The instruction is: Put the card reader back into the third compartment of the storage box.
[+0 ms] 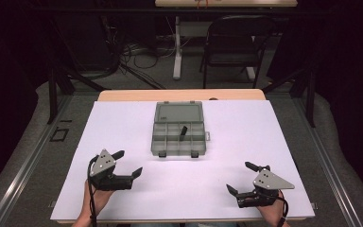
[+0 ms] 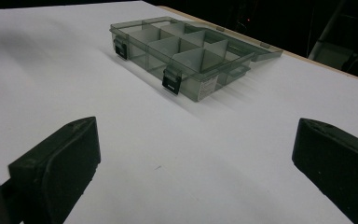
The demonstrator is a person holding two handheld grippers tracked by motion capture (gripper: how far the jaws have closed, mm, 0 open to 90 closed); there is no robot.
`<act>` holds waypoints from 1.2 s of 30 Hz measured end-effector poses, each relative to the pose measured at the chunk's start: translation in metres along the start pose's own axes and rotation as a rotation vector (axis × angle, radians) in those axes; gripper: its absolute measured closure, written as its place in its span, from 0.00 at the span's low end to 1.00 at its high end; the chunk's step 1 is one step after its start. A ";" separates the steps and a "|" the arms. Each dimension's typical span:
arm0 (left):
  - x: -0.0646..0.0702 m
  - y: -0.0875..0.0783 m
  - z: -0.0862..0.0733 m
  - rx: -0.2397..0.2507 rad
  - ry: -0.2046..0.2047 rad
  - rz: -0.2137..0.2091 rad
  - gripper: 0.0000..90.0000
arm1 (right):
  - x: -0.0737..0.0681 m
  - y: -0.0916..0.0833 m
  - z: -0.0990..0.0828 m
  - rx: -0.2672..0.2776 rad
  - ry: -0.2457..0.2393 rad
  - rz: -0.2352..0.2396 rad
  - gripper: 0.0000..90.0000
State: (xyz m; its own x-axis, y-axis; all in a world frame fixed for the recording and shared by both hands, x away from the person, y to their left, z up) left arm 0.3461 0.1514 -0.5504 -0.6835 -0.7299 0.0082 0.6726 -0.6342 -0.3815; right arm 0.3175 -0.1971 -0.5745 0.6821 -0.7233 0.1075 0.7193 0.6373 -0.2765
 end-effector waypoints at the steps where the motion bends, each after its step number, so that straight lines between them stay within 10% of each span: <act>1: 0.000 -0.002 -0.001 -0.001 0.003 -0.001 0.12 | 0.000 0.000 0.000 0.001 0.001 0.000 0.00; 36: 0.001 -0.037 -0.039 0.090 0.028 0.043 0.12 | 0.000 0.000 -0.001 -0.006 0.002 0.004 0.00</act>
State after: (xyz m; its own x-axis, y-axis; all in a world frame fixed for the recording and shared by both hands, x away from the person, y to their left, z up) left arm 0.3090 0.1840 -0.5720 -0.6602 -0.7504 -0.0328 0.7234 -0.6235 -0.2965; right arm 0.3170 -0.1971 -0.5753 0.6848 -0.7211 0.1048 0.7158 0.6387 -0.2824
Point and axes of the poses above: each handheld gripper's, and its own axes: y roughly forward along the jaws, z roughly out of its top, x roughly to its right, the point moved 10 cm from there along y, roughly forward along the jaws, and after that the axes turned 4 degrees about x, right-handed, at the moved point
